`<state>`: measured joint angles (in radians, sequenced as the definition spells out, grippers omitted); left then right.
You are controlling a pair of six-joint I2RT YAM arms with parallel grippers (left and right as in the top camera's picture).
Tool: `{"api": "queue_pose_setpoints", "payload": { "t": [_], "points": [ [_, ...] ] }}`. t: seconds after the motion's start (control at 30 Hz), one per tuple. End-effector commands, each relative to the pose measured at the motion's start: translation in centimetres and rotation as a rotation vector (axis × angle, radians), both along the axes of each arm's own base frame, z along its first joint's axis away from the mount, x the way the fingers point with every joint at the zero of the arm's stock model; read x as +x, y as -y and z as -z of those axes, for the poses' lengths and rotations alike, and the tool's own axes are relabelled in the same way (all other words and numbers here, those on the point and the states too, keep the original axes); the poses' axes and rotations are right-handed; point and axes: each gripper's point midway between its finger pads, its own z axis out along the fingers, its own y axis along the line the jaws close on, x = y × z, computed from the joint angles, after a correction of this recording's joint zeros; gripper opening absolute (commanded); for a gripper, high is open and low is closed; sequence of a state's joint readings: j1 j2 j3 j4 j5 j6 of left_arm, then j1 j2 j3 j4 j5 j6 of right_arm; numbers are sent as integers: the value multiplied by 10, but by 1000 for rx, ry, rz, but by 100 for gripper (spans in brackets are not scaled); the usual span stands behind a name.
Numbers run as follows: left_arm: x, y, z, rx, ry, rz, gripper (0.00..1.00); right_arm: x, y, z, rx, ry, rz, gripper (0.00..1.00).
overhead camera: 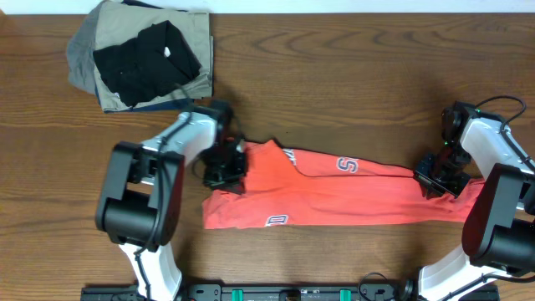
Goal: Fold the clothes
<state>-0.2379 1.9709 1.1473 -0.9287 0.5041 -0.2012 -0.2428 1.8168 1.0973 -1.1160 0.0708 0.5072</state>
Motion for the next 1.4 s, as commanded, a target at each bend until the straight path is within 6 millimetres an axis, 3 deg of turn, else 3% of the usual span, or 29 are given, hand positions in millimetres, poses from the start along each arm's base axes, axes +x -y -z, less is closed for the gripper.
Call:
{"api": "queue_pose_setpoints", "payload": {
  "t": [0.0,0.2,0.37,0.67,0.77,0.9,1.03,1.07,1.1,1.17,1.2,1.23,1.27,1.37],
  "points": [
    [-13,-67,30,258,-53,-7,9,2,-5,-1,15,14,-16,6],
    [-12,-109,30,326,-84,-101,6,13,-20,1,80,60,-97,10],
    [-17,-153,27,398,-117,-196,6,14,-13,1,31,54,-116,14],
    [-20,-211,4,380,-81,-416,6,19,-13,2,31,76,-113,13],
    [-18,-218,-11,367,-42,-470,6,23,-12,1,23,87,-114,13],
    [-9,-217,-38,343,41,-485,6,29,-15,-8,44,103,-97,3],
    [-5,-212,-74,352,145,-482,7,46,-21,-29,89,164,-123,9],
    [-6,-210,-82,355,169,-478,17,48,-19,-33,81,170,-128,12],
    [-6,-207,-90,352,196,-474,29,50,-17,-36,73,174,-140,27],
    [-5,-195,-105,314,248,-472,49,52,-14,-38,70,181,-152,86],
    [-4,-189,-113,290,277,-471,61,52,-11,-37,69,183,-143,99],
    [-3,-185,-118,276,299,-469,79,52,-9,-36,68,185,-135,99],
    [-2,-180,-123,261,321,-466,90,51,-7,-34,68,187,-128,99],
    [-1,-173,-131,245,358,-451,98,52,-18,-26,165,226,-163,99]
  ]
}}
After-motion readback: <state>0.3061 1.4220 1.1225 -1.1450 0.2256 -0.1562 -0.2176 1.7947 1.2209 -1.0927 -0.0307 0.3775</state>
